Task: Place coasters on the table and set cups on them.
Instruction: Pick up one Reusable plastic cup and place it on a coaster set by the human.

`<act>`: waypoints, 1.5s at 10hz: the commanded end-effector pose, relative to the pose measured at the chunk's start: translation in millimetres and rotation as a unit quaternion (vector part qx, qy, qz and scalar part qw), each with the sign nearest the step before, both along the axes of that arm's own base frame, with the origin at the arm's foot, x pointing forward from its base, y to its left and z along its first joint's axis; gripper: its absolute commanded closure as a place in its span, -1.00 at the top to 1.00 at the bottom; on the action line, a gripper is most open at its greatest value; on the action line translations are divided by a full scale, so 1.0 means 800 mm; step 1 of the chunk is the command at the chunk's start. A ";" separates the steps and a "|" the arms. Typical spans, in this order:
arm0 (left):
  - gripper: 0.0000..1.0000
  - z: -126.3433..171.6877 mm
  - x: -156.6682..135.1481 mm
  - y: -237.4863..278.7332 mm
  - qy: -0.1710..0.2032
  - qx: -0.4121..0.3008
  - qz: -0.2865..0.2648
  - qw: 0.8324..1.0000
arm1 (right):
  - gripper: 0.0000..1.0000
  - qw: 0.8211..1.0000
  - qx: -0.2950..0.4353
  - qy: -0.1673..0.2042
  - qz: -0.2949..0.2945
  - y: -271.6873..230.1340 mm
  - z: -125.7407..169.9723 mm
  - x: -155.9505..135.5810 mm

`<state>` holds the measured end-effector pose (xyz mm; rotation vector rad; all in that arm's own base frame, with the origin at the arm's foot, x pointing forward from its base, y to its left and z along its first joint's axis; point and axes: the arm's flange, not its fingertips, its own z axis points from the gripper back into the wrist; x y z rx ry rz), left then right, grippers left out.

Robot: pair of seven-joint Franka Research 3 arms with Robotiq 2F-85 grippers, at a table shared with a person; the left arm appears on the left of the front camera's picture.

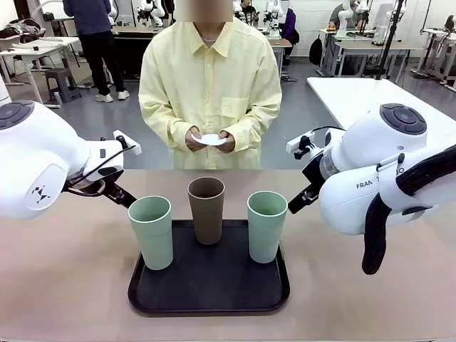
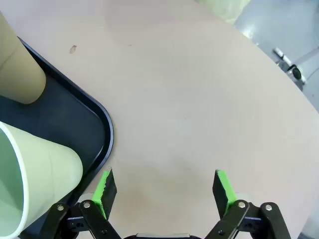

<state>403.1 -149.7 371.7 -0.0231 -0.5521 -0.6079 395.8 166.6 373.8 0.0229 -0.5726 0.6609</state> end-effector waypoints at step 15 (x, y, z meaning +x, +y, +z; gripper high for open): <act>1.00 0.099 -0.010 0.054 -0.036 0.054 -0.005 0.998 | 1.00 0.997 -0.056 0.017 -0.052 -0.009 0.091 -0.012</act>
